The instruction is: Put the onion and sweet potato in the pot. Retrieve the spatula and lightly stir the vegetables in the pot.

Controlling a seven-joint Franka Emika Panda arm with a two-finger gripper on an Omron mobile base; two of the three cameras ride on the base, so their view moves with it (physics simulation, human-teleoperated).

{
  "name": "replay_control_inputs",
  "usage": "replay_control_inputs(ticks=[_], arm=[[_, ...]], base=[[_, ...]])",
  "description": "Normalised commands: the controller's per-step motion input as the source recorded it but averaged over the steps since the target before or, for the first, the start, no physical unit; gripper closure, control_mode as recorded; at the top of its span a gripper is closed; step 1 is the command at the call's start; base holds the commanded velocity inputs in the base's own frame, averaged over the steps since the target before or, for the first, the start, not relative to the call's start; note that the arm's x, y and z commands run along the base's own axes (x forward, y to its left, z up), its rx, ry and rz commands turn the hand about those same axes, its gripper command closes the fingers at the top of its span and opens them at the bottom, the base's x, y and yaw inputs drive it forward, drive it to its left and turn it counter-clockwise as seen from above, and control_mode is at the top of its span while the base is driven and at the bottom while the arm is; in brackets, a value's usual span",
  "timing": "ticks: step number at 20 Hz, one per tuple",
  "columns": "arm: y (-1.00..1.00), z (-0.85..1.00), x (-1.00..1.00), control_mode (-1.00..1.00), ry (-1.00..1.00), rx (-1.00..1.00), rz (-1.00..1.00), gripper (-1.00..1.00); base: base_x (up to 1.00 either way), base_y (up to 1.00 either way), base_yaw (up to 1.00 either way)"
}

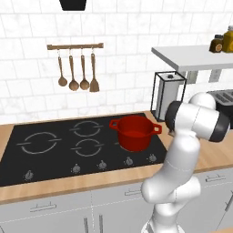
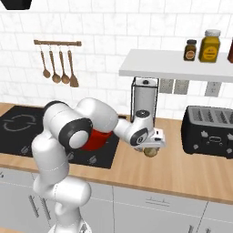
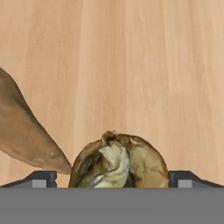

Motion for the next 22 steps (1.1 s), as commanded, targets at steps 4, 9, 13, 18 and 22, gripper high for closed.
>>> replay_control_inputs(ticks=[4,9,13,18,22], arm=[[-0.24,-0.04,0.07,-1.00,0.00,0.00,0.00,-1.00],[-0.12,-0.01,-0.01,-1.00,0.02,0.02,0.00,1.00],[0.00,0.00,-0.17,-1.00,0.06,0.02,0.00,1.00],[0.12,0.42,-0.52,-1.00,-0.03,0.01,0.00,1.00],[0.69,1.00,-0.92,-1.00,-0.26,-0.13,0.10,1.00]], base=[[0.00,0.00,0.00],[0.00,0.00,0.00],[0.00,0.00,0.00],[0.00,0.00,0.00],[0.00,0.00,0.00]])
